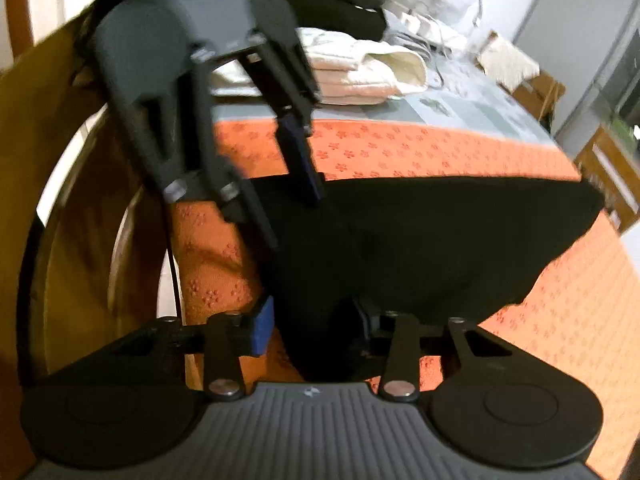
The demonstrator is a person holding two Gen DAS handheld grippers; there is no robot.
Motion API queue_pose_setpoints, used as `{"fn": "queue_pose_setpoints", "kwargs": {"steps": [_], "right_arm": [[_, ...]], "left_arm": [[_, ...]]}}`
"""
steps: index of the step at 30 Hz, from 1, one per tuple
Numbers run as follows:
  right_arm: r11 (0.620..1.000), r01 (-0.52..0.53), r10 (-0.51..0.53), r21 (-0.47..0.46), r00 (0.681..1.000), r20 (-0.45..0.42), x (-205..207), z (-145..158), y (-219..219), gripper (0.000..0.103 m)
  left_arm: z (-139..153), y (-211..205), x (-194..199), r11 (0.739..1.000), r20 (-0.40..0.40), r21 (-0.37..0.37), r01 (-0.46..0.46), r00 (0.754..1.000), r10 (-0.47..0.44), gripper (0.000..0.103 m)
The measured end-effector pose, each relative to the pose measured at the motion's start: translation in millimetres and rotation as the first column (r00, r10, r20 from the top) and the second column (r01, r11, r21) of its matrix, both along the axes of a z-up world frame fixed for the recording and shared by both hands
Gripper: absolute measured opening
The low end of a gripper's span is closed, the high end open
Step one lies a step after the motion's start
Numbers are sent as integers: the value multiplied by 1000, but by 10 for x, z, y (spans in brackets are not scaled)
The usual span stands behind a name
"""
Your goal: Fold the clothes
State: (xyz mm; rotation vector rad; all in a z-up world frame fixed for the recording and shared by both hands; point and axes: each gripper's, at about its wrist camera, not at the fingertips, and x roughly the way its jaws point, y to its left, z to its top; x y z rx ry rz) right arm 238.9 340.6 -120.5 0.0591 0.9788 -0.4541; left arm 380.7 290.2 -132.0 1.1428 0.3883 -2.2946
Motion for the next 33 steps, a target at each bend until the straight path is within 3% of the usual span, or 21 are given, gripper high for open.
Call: {"fn": "queue_pose_setpoints", "kwargs": {"steps": [6,10,11,16,20,22,23,24,28,33], "right_arm": [[975,76,-95,210,992,82,-138,84,-366,41],[945,100,-145,310,982,125,-230,89,-536,41],[943,101,-149,318,980,131,-244,86,-544,41],[976,66,-92,210,989,117,-195,76,-352,51],[1000,-6,3,28,997,82,-156,-5,-121,52],[996,-28,32,-81,998,48,-153,-67,2,46],[990,-33,37,-135,999,28,-131,-105,54,34],[986,-33,37,-161,999,22,-132,-126,90,31],[993,57,-49,-104,996,76,-138,-40,79,25],[995,54,-49,-84,997,66,-100,62,189,25]], "left_arm": [[-93,250,-143,970,139,-174,167,980,-143,59],[-151,223,-158,960,169,-222,170,976,-134,57],[-172,207,-158,959,173,-231,165,977,-127,51],[-190,121,-126,961,136,-243,131,986,-100,39],[-136,63,-86,981,65,-189,44,997,-32,37],[-114,-3,-58,990,26,-141,-11,1000,15,37],[-106,-29,-49,992,12,-118,-35,999,36,37],[-103,-35,-54,993,6,-106,-48,999,49,37],[-80,21,-88,993,20,-98,-60,998,62,32],[39,135,-69,998,43,-41,-56,997,58,28]]}}
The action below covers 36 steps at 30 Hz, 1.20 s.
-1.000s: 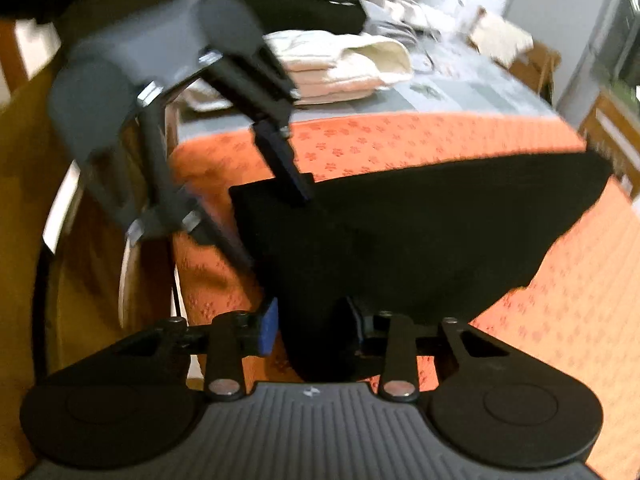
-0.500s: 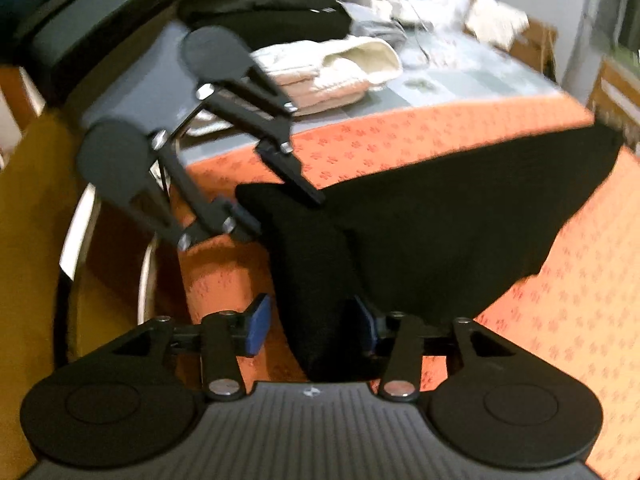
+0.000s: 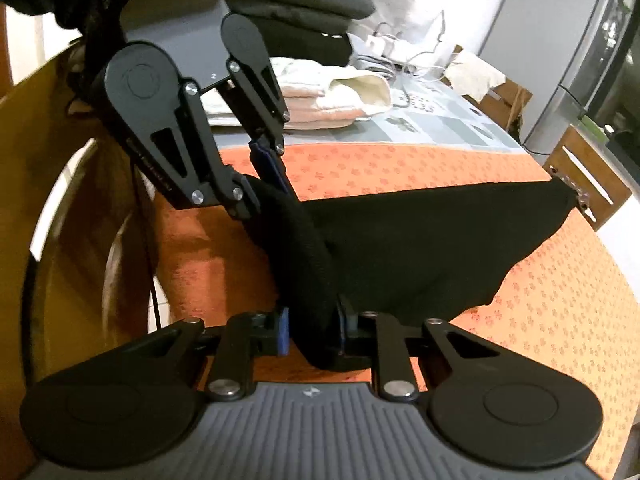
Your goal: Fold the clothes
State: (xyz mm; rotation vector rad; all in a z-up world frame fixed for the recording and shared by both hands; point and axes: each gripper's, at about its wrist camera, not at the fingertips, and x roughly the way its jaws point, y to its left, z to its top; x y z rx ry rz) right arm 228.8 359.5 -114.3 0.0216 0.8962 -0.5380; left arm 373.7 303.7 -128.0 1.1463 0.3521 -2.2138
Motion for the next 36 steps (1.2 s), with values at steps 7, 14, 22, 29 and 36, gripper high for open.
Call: {"fn": "queue_pose_setpoints", "kwargs": {"steps": [7,14,22,29,36], "right_arm": [[973,26,-24,228,1000,-12,-1,165,110,25],[873,128,-176,471,983,58,-163,64,-228,26],[729,287,-471,622,870,150,-629,-190,-481,30],[715,334,-529,614,833,164,-748,-182,-382,31],[812,394,-489,431,863,132,-602,36,-284,33]], "left_arm": [[106,242,-23,985,30,132,112,993,-117,27],[65,-44,115,954,-57,299,15,998,2,31],[-51,-308,452,864,-161,455,-218,934,320,41],[-76,-247,516,811,-177,452,-372,854,490,50],[168,-96,316,882,-181,266,-389,878,442,42]]}}
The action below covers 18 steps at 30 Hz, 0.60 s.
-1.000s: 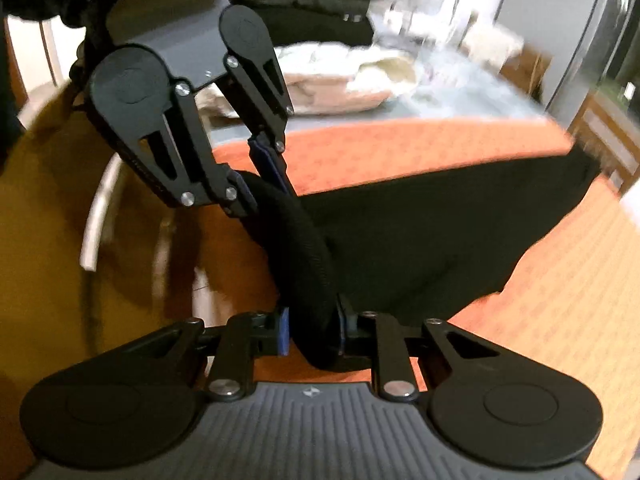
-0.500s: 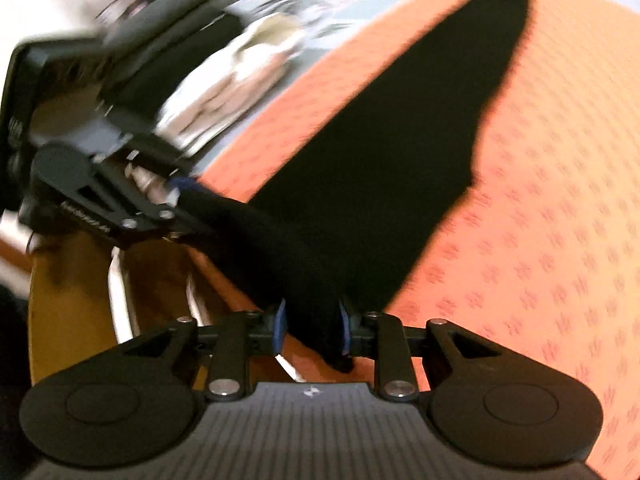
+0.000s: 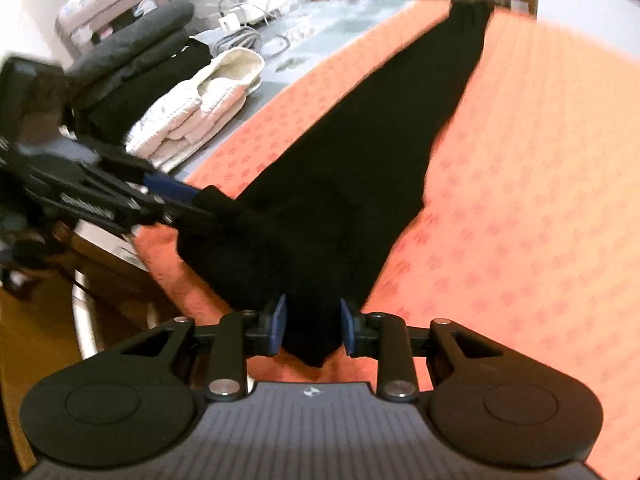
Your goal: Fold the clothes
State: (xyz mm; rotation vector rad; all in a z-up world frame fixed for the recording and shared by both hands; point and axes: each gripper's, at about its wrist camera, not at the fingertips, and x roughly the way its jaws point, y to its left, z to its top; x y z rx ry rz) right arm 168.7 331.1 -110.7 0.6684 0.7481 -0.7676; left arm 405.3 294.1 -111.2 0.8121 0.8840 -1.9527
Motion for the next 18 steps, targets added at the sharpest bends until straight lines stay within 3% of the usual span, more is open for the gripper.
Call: {"fn": "queue_pose_setpoints", "kwargs": {"steps": [4,6,9,13,18], "right_arm": [[993,-29,27,-115,999,-22,69,196,101,27],[989,-44,41,-144,999,-21,117,243,117,18],[988,-75,70,-132,997,-42,246,182,80,11],[988,-100,88,-122,992,-94,356,10,22,7],[983,-131,115,-131,986,-117,377,18,32,10]], "left_arm": [[296,223,-94,981,29,-172,93,996,-89,35],[318,288,-192,965,67,-211,157,987,-146,30],[185,283,-342,954,96,-190,230,972,-214,17],[-78,216,-429,959,177,-158,236,962,-207,16],[-74,188,-424,963,163,-148,225,966,-200,22]]}}
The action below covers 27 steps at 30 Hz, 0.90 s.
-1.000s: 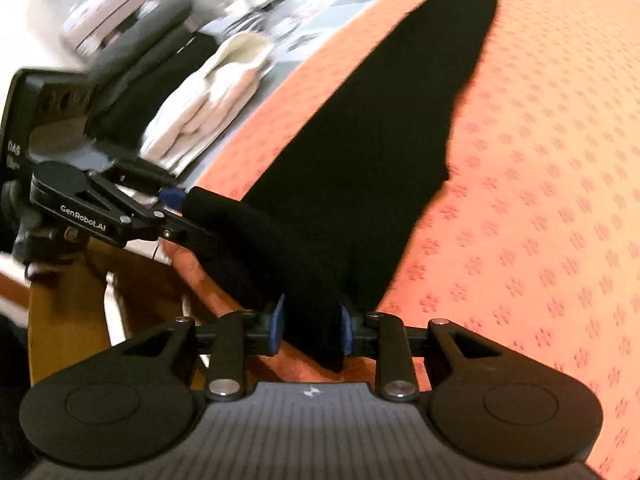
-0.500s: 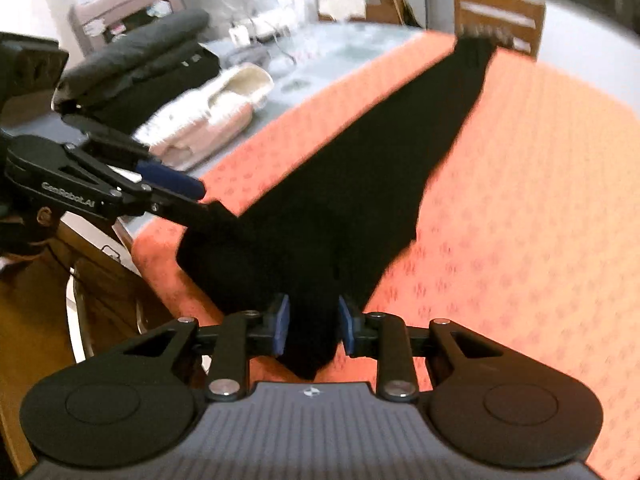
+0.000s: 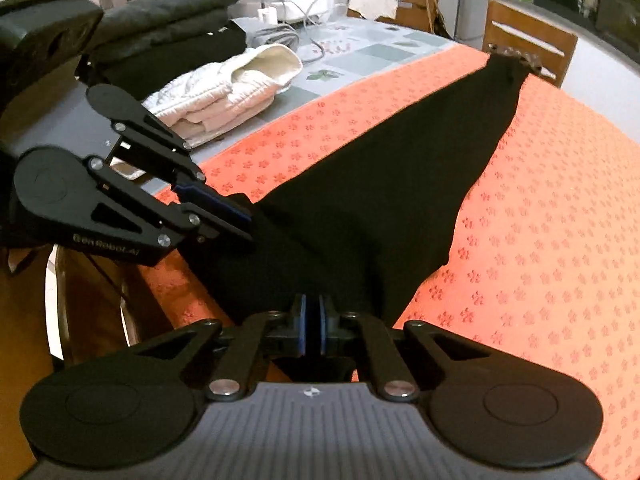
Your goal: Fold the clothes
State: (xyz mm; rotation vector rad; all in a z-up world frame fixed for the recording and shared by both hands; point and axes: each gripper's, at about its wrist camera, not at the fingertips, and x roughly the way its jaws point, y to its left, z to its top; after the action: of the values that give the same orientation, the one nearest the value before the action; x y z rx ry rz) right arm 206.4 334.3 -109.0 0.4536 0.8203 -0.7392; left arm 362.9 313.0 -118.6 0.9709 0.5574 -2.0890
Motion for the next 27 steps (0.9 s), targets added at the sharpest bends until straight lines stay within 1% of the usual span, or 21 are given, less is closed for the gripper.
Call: {"fn": "queue_pose_setpoints", "kwargs": {"steps": [1,2,3,4,5,7,9,11,12,14,16,18,20,25,27], "right_arm": [[1000,-14,14,-9,1000,-3,0,17,26,12],[999,-39,39,-20,999,-7,-1,27,55,20],[997,-67,66,-32,998,-17,3,26,95,30],[994,-95,94,-45,995,-27,7,24,136,33],[991,-123,121,-57,992,-38,11,23,176,37],[980,-181,173,-87,981,-87,60,-6,244,39],[965,-234,219,-117,967,-131,110,-35,295,41],[950,-280,256,-142,952,-165,151,-59,317,43],[944,-294,268,-148,948,-174,161,-67,317,46],[932,-323,290,-167,937,-192,170,-90,321,48],[917,-351,311,-191,926,-213,172,-119,329,49],[909,-364,321,-202,922,-215,157,-133,322,49],[900,-381,336,-211,916,-220,135,-135,322,49],[877,-407,349,-256,905,-242,98,-165,281,49],[863,-419,351,-284,899,-261,99,-189,274,49]], "left_arm": [[35,26,-7,1000,-3,-9,19,1000,-19,36],[66,79,-25,998,10,-39,46,999,-46,51],[84,138,-46,994,40,-76,84,996,-81,54],[98,194,-65,986,76,-108,125,990,-117,54],[90,236,-75,978,114,-125,168,981,-154,55],[35,317,-113,958,197,-136,254,954,-225,55],[-31,382,-141,935,256,-158,318,927,-272,58],[-107,399,-146,924,286,-159,347,912,-294,59],[-140,400,-140,922,294,-159,353,908,-297,60],[-195,390,-135,917,309,-164,363,902,-301,61],[-222,390,-115,915,312,-170,366,901,-302,61],[-258,388,-115,915,309,-170,365,902,-302,61],[-261,339,-95,919,294,-167,357,908,-299,60],[-208,174,11,949,202,-129,288,944,-259,59],[-206,121,47,957,169,-116,264,955,-243,60]]}}
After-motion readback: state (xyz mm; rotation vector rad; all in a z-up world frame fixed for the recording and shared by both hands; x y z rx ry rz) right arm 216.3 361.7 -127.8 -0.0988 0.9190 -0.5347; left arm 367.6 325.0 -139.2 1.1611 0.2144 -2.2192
